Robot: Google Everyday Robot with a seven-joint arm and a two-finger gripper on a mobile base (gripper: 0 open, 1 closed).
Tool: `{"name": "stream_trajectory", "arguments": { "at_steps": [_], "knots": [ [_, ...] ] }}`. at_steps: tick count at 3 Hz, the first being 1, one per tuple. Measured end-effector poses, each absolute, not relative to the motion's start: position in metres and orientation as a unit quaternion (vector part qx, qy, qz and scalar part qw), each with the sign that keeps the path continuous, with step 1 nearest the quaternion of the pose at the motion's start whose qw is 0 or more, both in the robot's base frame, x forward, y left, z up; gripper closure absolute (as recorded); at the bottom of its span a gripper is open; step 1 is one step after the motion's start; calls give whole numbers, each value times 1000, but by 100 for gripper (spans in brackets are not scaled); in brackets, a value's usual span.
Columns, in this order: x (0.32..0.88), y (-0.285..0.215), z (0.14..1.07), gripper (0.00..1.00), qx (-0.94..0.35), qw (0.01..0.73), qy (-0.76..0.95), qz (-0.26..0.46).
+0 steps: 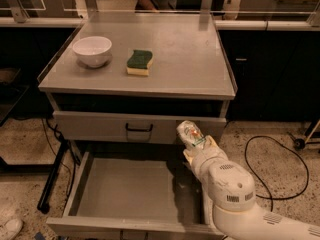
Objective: Pick 7up can from middle drawer and place on counter
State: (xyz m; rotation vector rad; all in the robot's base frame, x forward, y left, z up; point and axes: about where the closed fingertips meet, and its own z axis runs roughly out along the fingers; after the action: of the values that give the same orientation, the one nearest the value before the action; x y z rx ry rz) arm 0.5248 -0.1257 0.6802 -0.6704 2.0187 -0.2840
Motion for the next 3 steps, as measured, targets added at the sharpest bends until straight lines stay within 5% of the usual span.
{"name": "stream_trajectory", "arguments": {
  "at_steps": [3],
  "knots": [
    [528, -143, 719, 100, -241, 523, 802, -156]
  ]
}}
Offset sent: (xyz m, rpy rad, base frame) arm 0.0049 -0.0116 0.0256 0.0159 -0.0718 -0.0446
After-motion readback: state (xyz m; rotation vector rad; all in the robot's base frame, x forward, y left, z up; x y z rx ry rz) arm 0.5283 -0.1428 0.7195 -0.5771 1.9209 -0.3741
